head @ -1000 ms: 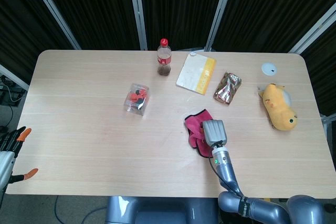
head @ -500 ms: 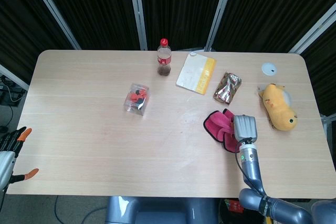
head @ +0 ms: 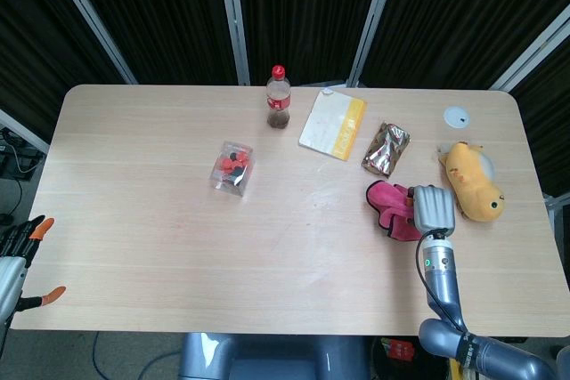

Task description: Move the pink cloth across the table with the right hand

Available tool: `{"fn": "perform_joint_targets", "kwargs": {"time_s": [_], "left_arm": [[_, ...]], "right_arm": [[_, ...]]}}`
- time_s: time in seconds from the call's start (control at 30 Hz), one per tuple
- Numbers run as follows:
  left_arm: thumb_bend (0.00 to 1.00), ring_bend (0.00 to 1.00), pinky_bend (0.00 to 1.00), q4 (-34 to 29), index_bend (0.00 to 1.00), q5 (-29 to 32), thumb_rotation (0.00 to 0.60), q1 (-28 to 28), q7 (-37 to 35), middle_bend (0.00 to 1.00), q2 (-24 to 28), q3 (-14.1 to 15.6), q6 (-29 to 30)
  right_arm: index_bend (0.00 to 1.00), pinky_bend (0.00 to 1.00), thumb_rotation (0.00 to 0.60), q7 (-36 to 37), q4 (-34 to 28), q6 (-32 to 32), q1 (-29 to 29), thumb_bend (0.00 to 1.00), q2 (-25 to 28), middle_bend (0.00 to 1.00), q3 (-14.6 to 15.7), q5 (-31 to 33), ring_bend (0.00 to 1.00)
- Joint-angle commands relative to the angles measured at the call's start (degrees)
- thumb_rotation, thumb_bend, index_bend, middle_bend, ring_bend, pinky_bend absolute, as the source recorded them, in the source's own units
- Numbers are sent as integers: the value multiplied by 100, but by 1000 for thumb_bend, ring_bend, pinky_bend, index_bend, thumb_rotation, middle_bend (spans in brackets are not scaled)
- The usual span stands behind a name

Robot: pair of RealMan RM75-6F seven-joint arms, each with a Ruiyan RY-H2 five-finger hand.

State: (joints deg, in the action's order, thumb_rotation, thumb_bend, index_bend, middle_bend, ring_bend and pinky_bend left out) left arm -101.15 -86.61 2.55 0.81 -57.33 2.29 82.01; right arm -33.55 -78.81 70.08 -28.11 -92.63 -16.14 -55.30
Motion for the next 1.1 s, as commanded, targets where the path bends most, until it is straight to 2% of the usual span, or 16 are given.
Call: {"fn": "perform_joint_targets", "kwargs": {"time_s": [0.03, 0.3, 0.47, 0.57, 0.63, 0.7, 0.8, 0.9, 1.0, 1.1], "left_arm": [[0, 0, 0, -2, 0, 3, 600, 0, -6, 0, 3, 1, -5], [0, 0, 0, -2, 0, -14, 600, -2, 17, 0, -4, 11, -8], [0, 0, 0, -13, 0, -11, 600, -11, 41, 0, -10, 12, 1], [0, 0, 0, -14, 0, -19, 600, -17, 48, 0, -13, 13, 14], [0, 0, 0, -6, 0, -26, 600, -18, 56, 0, -19, 14, 18], [0, 0, 0, -2, 0, -27, 600, -17, 67, 0, -22, 14, 16], [0, 0, 0, 8, 0, -37, 600, -20, 66, 0, -26, 8, 34], [0, 0, 0, 19, 0, -42, 600, -22, 66, 0, -29, 7, 41], [0, 0, 0, 27, 0, -53, 600, -26, 62, 0, -29, 7, 53], [0, 0, 0, 25, 0, -62, 600, -30, 55, 0, -22, 11, 58]], "right_arm": [[747, 691, 600, -23, -235, 105, -26, 374, 135, 627, -52, -74, 526], [747, 691, 600, -56, -693, 239, 17, 374, 517, 627, -100, -57, 523], [744, 691, 600, 8, -670, 232, 62, 373, 567, 622, -52, 36, 510], [719, 684, 600, 65, -653, 194, 83, 350, 565, 587, -15, 91, 466], [643, 652, 600, 104, -670, 145, 99, 295, 576, 509, 11, 146, 381], [481, 507, 600, 174, -759, 20, 107, 222, 639, 350, 4, 281, 215], [285, 314, 600, 165, -822, -12, 107, 138, 723, 147, 27, 317, 27], [155, 202, 600, 152, -850, 40, 120, 83, 791, 23, 68, 252, 0], [85, 139, 600, 177, -980, 188, 181, 48, 952, 0, 92, 139, 0], [70, 123, 600, 267, -1249, 299, 293, 32, 1191, 0, 127, 45, 0]]}}
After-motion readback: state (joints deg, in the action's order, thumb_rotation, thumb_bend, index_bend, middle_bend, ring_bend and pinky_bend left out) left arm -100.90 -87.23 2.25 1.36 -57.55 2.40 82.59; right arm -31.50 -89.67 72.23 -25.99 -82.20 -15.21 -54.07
